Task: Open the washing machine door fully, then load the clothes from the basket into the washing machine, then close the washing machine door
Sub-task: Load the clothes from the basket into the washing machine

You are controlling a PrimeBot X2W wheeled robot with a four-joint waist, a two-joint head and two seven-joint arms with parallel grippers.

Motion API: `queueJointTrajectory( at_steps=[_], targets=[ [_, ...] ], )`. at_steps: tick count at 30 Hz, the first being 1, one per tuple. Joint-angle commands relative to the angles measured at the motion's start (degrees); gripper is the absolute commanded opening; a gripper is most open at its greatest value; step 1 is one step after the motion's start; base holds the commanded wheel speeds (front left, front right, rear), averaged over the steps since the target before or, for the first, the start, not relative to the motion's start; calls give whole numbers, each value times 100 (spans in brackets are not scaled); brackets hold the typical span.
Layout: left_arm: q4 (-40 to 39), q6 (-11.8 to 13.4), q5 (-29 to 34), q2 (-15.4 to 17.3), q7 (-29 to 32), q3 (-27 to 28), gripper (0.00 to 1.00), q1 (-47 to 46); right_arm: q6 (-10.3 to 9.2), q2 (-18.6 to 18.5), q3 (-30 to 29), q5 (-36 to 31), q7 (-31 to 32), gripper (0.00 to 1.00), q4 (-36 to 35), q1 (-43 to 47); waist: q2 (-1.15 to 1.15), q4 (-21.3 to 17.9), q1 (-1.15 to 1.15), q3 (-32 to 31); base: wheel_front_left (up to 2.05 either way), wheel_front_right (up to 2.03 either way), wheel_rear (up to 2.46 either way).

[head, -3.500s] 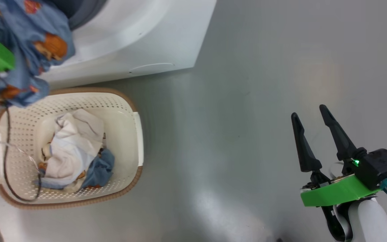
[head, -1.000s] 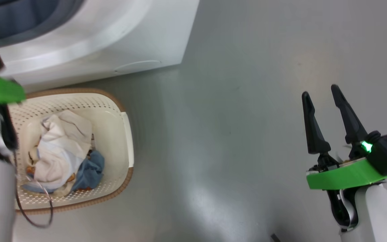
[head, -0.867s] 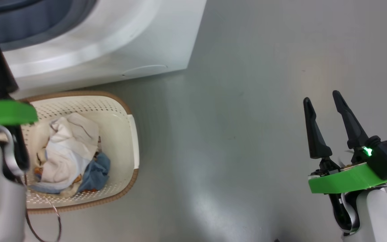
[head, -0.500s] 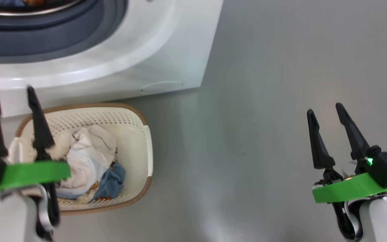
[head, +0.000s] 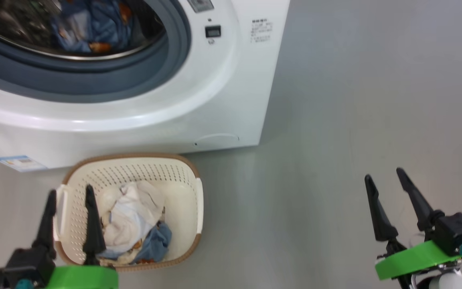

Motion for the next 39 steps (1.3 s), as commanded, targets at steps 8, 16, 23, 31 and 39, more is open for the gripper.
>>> queueJointTrajectory(
  at_steps=[8,16,23,31,39],
  targets=[
    [-3,-167,4,28,-45,264,100,528,50,57,110,-118,-11,100,-45,456,0,232,1,-946,0,0,0],
    [106,-288,46,26,-46,192,100,899,50,136,142,-139,117,100,-137,775,0,210,1,-1429,0,0,0],
    [136,-323,21,32,-46,136,100,1154,50,223,167,-146,207,100,-229,1038,0,177,1,-1780,0,0,0],
    [66,-299,33,87,-26,100,100,1225,50,270,171,-146,270,100,-296,1125,0,175,1,-1862,0,0,0],
    [20,-253,61,119,4,59,100,1233,50,290,169,-156,289,100,-323,1132,0,163,1,-1859,0,0,0]
  ],
)
